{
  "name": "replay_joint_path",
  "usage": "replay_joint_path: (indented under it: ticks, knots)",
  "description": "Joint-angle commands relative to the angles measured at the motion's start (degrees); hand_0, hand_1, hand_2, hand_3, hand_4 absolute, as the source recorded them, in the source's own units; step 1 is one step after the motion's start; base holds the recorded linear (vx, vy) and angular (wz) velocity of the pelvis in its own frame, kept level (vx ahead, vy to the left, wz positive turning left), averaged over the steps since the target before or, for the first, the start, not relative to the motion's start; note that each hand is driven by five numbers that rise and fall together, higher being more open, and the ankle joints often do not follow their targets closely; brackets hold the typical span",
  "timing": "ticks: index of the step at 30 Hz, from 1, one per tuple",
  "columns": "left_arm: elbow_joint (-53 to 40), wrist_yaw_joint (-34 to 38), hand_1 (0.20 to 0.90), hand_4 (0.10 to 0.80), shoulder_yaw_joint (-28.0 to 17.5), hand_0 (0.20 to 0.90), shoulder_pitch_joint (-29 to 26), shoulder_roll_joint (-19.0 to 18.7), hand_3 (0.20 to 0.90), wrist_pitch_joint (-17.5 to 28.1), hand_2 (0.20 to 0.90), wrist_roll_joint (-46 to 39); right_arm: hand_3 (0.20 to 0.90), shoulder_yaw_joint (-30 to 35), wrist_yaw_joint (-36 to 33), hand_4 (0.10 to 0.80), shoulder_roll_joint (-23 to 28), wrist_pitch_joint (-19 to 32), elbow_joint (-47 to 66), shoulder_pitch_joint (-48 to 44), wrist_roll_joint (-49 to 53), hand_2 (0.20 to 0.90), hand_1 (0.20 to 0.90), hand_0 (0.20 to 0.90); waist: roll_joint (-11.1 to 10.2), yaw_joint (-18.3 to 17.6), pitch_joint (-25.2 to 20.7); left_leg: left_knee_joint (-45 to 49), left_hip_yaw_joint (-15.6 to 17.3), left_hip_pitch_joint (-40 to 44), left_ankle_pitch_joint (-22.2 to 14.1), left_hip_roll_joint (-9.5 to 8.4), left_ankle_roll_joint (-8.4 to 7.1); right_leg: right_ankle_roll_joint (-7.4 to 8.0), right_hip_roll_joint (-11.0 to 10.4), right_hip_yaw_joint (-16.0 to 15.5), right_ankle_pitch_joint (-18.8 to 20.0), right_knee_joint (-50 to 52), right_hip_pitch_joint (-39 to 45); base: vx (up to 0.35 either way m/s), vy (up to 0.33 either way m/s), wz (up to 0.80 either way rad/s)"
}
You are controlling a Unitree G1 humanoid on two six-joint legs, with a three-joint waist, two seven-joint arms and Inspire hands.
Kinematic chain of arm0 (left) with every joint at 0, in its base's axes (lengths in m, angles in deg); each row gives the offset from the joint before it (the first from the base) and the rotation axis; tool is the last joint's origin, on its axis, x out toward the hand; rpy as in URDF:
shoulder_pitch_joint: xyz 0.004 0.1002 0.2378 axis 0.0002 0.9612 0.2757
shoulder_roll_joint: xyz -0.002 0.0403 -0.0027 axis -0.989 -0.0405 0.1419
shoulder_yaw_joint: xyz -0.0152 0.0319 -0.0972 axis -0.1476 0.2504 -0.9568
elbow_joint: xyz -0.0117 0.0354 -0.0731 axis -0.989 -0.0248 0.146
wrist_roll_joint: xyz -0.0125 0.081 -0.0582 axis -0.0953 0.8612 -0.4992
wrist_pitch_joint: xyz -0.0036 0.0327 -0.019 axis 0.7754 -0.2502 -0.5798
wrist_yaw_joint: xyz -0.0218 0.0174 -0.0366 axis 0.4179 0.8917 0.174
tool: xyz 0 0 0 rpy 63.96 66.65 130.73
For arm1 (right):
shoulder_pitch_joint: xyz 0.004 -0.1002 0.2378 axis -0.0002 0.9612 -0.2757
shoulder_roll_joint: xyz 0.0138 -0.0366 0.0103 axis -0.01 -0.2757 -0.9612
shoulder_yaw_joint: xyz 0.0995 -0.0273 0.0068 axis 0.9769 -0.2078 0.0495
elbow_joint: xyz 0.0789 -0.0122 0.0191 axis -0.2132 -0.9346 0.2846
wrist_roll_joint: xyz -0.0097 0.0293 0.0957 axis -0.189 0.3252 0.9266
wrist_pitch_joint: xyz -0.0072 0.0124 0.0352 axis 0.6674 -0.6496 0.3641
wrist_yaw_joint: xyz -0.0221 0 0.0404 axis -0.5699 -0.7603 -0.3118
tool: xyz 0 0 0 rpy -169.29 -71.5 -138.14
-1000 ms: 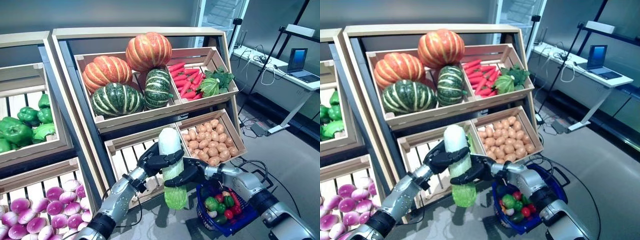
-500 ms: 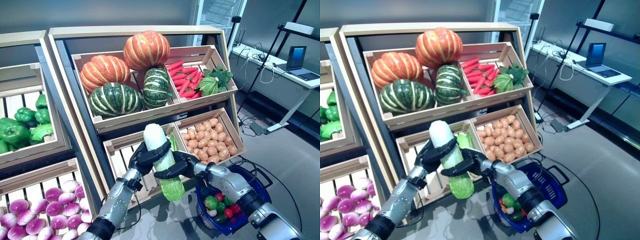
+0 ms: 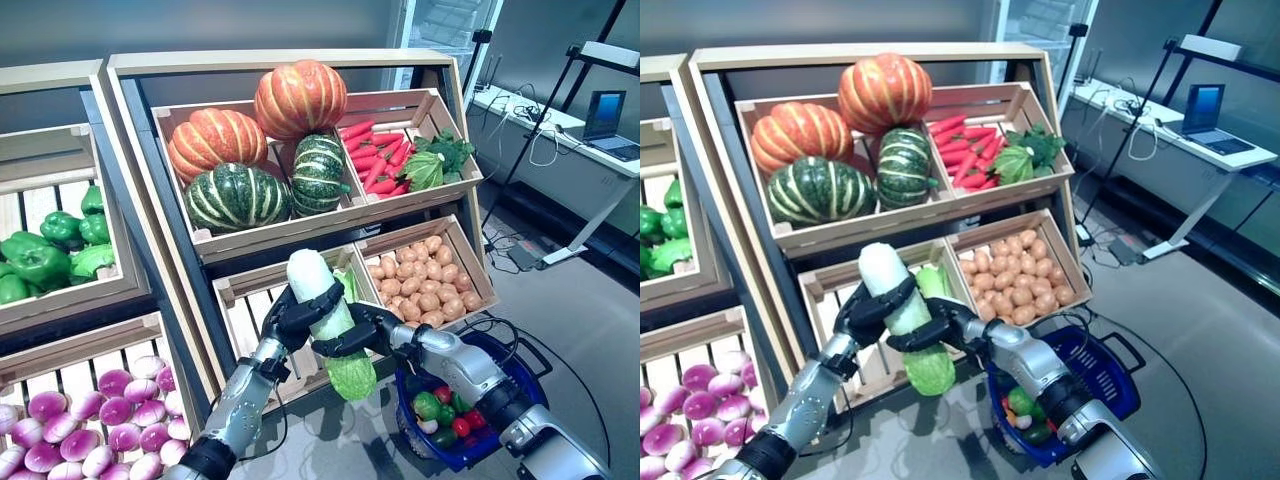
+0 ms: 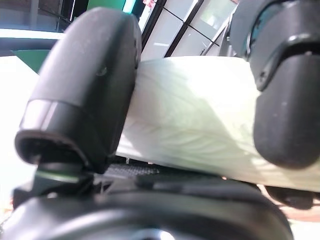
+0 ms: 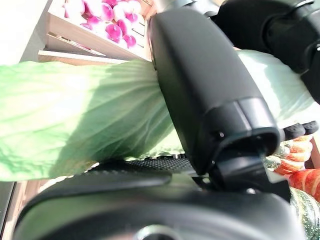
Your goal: Put vegetables into the basket
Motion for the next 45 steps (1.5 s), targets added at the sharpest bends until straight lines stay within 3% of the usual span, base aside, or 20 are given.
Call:
replay_joint_path:
  ticks: [1,3,4,9,14,22,26,29,32,35,36,38,41,45]
  knots:
    - [-10.0,-3.8,0.300,0.400,4.0,0.300,-10.1,5.7,0.300,5.9,0.300,4.1,0.300,1.0,1.0,0.400,-1.9,5.3,0.5,-10.1,-1.6,0.300,0.300,0.300,-0.6,-0.3,-1.0,0.0,-0.6,-0.1,-5.1,-2.54,2.81,-4.20,-0.3,1.1,-1.7,0.1,1.5,0.000,0.000,0.00]
    - [-10.3,-1.7,0.314,0.409,3.5,0.314,-10.2,5.2,0.314,5.7,0.314,5.9,0.300,1.8,0.4,0.400,-1.0,6.3,1.2,-9.5,-1.9,0.300,0.300,0.300,-0.5,-0.6,-0.9,0.0,-0.5,-0.1,-5.0,-2.53,2.82,-4.19,-0.2,1.4,-1.6,0.1,1.4,0.000,0.000,0.00]
    - [-10.4,-1.0,0.900,0.800,3.2,0.900,-10.1,4.8,0.900,5.0,0.900,7.1,0.300,2.6,-0.1,0.400,-0.2,6.9,1.9,-8.9,-1.8,0.300,0.300,0.300,-0.5,-0.8,-0.8,0.0,-0.4,-0.1,-5.0,-2.55,2.82,-4.13,-0.2,1.6,-1.6,0.1,1.4,-0.010,0.006,-0.04]
    - [-11.1,0.2,0.900,0.800,0.4,0.900,-7.8,1.8,0.900,4.7,0.900,12.4,0.300,8.2,-1.4,0.400,4.4,9.2,5.9,-3.1,-2.1,0.300,0.300,0.300,-0.2,-1.9,-0.8,0.0,0.7,0.0,-5.1,-2.35,2.88,-3.77,-0.1,2.3,-1.4,0.1,1.1,-0.005,0.013,-0.06]
    - [-10.7,2.6,0.900,0.800,-6.3,0.900,-4.9,-3.6,0.900,4.8,0.900,18.8,0.300,16.9,-0.9,0.400,10.2,12.3,8.8,7.6,-4.8,0.300,0.300,0.300,0.4,-3.7,-0.5,0.0,2.5,0.2,-5.1,-2.03,2.99,-3.36,0.0,3.6,-1.0,0.1,0.5,-0.010,0.021,-0.11]
    - [-6.7,4.9,0.900,0.800,-15.9,0.900,-2.6,-11.0,0.900,5.4,0.900,23.2,0.300,26.1,-1.0,0.400,15.2,13.7,2.9,17.5,-7.0,0.300,0.300,0.300,0.8,-5.8,-0.4,0.0,4.6,0.8,-5.2,-1.79,2.88,-3.12,0.3,5.0,-1.0,0.1,0.3,0.017,0.010,-0.14]
    - [-2.8,12.3,0.900,0.800,-19.3,0.900,-3.9,-13.4,0.900,7.9,0.900,26.1,0.300,28.3,-3.5,0.400,16.9,14.4,-0.9,18.1,-6.8,0.300,0.300,0.300,1.1,-6.3,-0.2,0.0,5.0,0.9,-5.2,-1.86,2.80,-3.10,0.5,5.6,-1.1,0.1,0.3,0.022,0.001,-0.14]
    - [0.7,25.2,0.900,0.800,-21.1,0.900,-6.1,-15.3,0.900,11.1,0.900,40.2,0.300,29.6,-6.6,0.400,17.2,15.5,-4.4,17.3,-4.2,0.300,0.300,0.300,1.4,-6.7,0.0,0.0,5.0,1.2,-5.3,-1.92,2.69,-3.22,0.6,6.0,-1.4,0.1,0.4,0.047,-0.008,-0.12]
    - [1.8,33.6,0.900,0.800,-18.9,0.900,-8.4,-19.8,0.900,10.8,0.900,58.5,0.300,30.9,-10.0,0.400,15.9,16.4,-6.0,16.8,2.6,0.300,0.300,0.300,2.0,-6.9,0.3,0.0,5.2,1.2,-5.2,-1.99,2.70,-3.28,0.6,6.2,-1.5,0.1,0.4,0.047,-0.006,-0.12]
    - [4.0,37.8,0.900,0.800,-14.7,0.900,-13.0,-23.4,0.900,10.3,0.900,66.4,0.300,31.1,-12.6,0.400,15.1,17.1,-9.0,13.7,10.1,0.300,0.300,0.300,3.1,-7.0,1.3,0.6,5.4,0.0,-4.5,-2.14,2.58,-3.73,0.3,6.2,-3.1,3.6,-2.1,-0.054,0.007,0.00]
    - [7.0,41.9,0.900,0.800,-9.3,0.900,-19.5,-25.6,0.900,10.1,0.900,73.6,0.300,30.1,-14.4,0.400,15.3,18.8,-14.6,7.2,13.9,0.300,0.300,0.300,3.9,-7.0,3.8,9.5,4.7,-5.7,-6.9,-1.84,2.26,-4.44,-1.1,6.1,-6.0,11.2,-7.3,-0.288,0.032,-0.02]
    - [10.1,46.4,0.900,0.800,-1.8,0.900,-28.0,-28.9,0.900,9.6,0.900,79.2,0.300,28.7,-14.6,0.400,16.5,19.9,-21.2,-1.7,17.7,0.300,0.300,0.300,4.8,-7.4,8.7,21.6,4.8,-13.2,-11.5,-0.75,2.04,-5.30,-3.4,6.4,-9.8,21.8,-14.6,-0.373,0.046,0.02]
    - [10.3,50.1,0.900,0.800,5.2,0.900,-35.0,-33.1,0.900,8.0,0.900,85.6,0.300,27.3,-14.3,0.400,18.0,20.9,-27.1,-8.6,21.5,0.300,0.300,0.300,5.3,-7.5,13.7,34.2,5.0,-21.8,-16.9,0.30,2.97,-6.50,-6.3,7.6,-14.2,35.6,-23.7,-0.236,0.032,-0.07]
    - [12.2,50.6,0.900,0.800,13.1,0.900,-43.8,-35.4,0.900,5.4,0.900,88.0,0.300,26.7,-15.9,0.400,19.5,20.2,-33.5,-16.6,25.9,0.300,0.300,0.300,5.9,-7.4,16.3,43.8,5.0,-30.3,-20.7,0.60,4.02,-6.86,-8.6,8.7,-17.4,46.2,-32.6,-0.139,0.016,-0.03]
